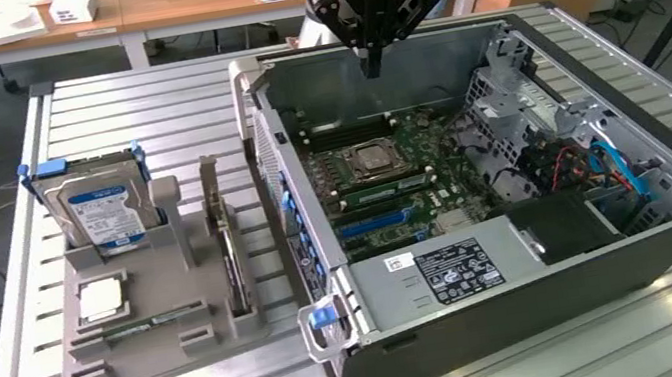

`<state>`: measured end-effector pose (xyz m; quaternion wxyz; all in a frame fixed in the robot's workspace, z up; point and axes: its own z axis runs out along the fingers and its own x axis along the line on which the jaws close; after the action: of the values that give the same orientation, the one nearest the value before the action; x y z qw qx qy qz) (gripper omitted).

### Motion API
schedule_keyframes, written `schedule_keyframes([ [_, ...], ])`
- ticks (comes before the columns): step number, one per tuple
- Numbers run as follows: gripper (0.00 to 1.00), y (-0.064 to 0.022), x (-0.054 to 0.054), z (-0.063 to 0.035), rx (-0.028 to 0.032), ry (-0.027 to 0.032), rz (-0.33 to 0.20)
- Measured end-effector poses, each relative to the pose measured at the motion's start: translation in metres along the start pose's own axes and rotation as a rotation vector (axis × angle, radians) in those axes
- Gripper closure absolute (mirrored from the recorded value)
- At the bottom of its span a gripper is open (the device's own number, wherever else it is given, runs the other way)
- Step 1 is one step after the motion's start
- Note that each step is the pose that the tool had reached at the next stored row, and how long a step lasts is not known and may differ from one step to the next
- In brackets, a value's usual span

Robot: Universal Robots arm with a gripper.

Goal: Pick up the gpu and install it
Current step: 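Reach for the gpu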

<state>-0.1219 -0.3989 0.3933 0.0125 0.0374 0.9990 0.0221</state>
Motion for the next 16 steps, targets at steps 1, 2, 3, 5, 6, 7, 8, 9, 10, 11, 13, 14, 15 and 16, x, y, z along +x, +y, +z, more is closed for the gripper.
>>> schedule_keyframes([
  [1, 0.89, 0.0, 0.0, 0.0, 0.0, 0.0, 0.0],
  [2, 0.89, 0.0, 0.0, 0.0001, -0.0001, -0.0001, 0.0],
  [3, 0.89, 0.0, 0.001, 0.0001, -0.0001, -0.0001, 0.0],
  [5, 0.89, -0.0002, 0.002, 0.0001, -0.0001, -0.0001, 0.0],
  [6, 0.89, -0.0002, 0.003, 0.0, 0.0, 0.0, 0.0],
  [7, 0.89, -0.0003, 0.004, -0.0001, 0.0001, 0.0001, 0.0],
  [8, 0.89, -0.0004, 0.005, 0.0, 0.0, 0.0, 0.0],
  [9, 0.89, -0.0005, 0.007, -0.0001, 0.0, 0.0, 0.0],
  [10, 0.89, -0.0007, 0.009, -0.0001, 0.0, 0.0, 0.0],
  [11, 0.89, -0.0008, 0.011, -0.0001, 0.0, 0.0, 0.0],
  [13, 0.89, -0.0011, 0.014, -0.0002, 0.0001, 0.0001, 0.0],
  [14, 0.89, -0.0012, 0.016, -0.0002, 0.0, 0.0, 0.0],
  [15, 0.89, -0.0013, 0.018, -0.0002, 0.0, 0.0, 0.0],
  [16, 0.89, -0.0014, 0.019, -0.0002, 0.0, 0.0, 0.0],
])
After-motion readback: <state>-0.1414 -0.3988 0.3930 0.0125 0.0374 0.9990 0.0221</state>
